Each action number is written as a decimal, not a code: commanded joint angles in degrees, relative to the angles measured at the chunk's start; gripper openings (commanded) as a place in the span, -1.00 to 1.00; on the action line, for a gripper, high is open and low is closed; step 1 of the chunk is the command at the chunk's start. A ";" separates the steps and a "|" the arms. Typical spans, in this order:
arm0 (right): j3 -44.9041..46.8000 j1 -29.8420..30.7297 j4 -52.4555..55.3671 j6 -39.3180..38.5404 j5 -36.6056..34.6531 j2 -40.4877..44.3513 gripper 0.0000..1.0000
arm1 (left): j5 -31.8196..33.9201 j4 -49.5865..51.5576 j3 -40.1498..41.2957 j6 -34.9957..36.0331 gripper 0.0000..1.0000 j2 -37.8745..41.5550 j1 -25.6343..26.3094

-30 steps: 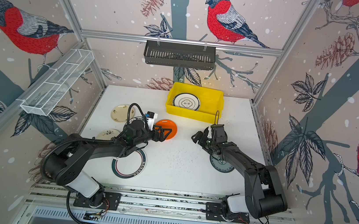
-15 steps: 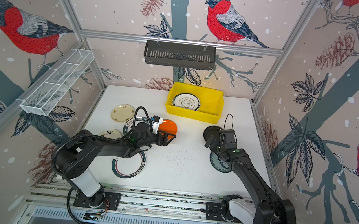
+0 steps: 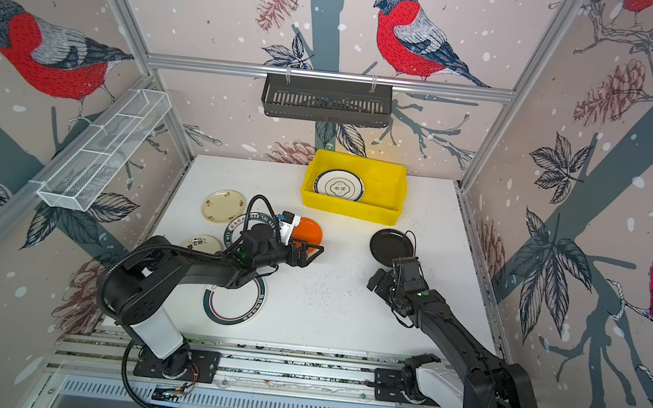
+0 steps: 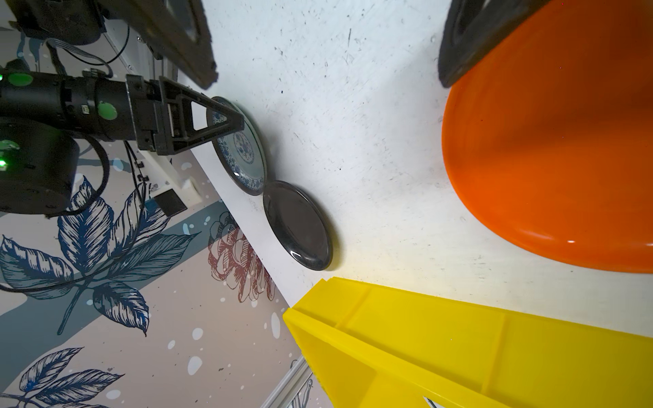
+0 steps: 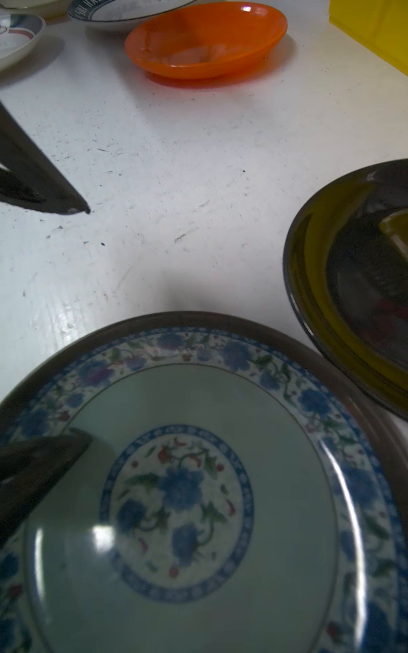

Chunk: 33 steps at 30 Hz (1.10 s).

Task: Place the plates into the plastic bin on the countertop
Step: Move the plates to the middle-right of the table, then move the plate to the center of the table.

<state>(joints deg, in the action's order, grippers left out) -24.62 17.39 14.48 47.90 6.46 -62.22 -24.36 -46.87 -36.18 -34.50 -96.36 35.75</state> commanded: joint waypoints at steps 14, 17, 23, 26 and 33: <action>-0.14 2.74 -13.19 0.97 8.87 -5.91 0.93 | -0.80 -0.58 -1.61 -0.17 0.92 -1.60 1.51; -0.42 2.74 -16.45 1.44 12.38 -6.57 0.93 | -0.60 -0.59 -1.39 -0.17 0.92 -1.39 1.54; -2.40 2.12 -19.09 0.86 16.44 -7.54 0.93 | -0.66 -0.18 -1.33 -0.02 0.92 -1.46 1.74; -3.28 0.35 -16.87 0.72 15.65 -6.11 0.93 | 0.17 1.36 -1.78 -0.57 0.90 -1.21 2.25; -4.14 -3.80 -1.57 -0.31 5.84 1.23 0.94 | 0.95 5.22 -6.31 -1.99 0.86 -4.30 8.46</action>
<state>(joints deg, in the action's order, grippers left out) -28.86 14.72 4.32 47.97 18.11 -63.48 -23.79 -43.75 -40.71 -35.97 -99.77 43.07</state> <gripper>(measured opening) 0.965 0.932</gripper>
